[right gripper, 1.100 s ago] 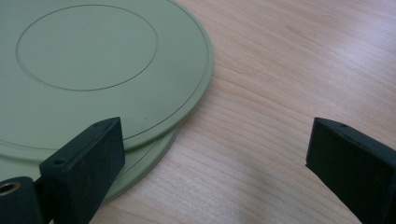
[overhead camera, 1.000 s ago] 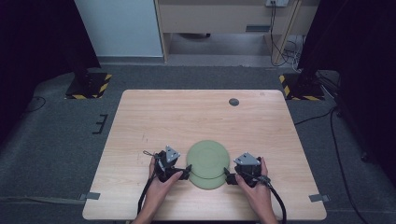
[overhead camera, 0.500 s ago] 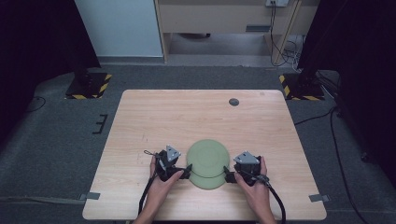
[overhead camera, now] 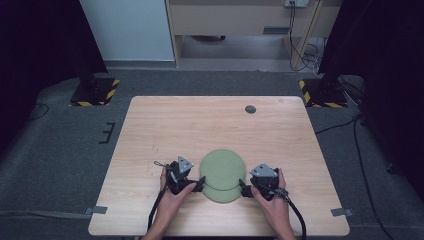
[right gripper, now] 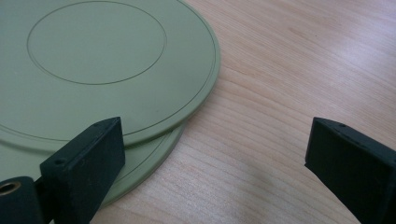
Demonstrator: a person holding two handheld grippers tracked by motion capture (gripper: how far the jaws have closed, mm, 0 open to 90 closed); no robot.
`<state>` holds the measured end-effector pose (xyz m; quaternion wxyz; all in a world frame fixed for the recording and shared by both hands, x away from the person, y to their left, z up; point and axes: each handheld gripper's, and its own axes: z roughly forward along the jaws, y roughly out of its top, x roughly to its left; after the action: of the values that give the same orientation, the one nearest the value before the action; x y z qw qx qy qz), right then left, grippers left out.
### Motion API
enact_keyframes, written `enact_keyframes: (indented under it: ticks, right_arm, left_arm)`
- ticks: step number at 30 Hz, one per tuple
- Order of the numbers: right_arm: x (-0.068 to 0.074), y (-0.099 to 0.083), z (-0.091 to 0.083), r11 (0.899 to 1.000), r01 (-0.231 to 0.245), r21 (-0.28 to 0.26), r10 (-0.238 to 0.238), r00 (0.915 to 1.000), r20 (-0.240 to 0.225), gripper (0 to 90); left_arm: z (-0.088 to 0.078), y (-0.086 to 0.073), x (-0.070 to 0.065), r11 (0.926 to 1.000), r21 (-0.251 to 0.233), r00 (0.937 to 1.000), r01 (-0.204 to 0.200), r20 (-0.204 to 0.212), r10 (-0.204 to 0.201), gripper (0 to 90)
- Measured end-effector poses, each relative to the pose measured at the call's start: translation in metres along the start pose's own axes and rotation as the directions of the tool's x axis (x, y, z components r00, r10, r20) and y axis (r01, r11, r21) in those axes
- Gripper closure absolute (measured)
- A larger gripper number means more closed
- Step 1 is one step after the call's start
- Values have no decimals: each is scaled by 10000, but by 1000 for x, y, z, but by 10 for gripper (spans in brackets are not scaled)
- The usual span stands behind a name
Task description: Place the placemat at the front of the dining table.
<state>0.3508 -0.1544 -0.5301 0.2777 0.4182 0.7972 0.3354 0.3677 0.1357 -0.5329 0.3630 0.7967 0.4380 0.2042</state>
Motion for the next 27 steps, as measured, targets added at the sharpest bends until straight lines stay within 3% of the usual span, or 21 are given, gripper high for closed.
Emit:
enact_keyframes:
  ticks: [8,20,27]
  right_arm:
    - [-1,1,3,9999,-88,-54,88,9998,149,26]
    - [2,1,1,10000,42,-44,-42,10000,-30,45]
    - [-2,2,6,9997,-226,-80,227,9997,18,9]
  left_arm:
    - [2,1,0,10000,-76,9999,41,-122,-42,2]
    - [1,1,-3,10000,0,10000,-45,-78,45,2]
    - [3,2,-3,9999,-92,9996,46,-281,-48,2]
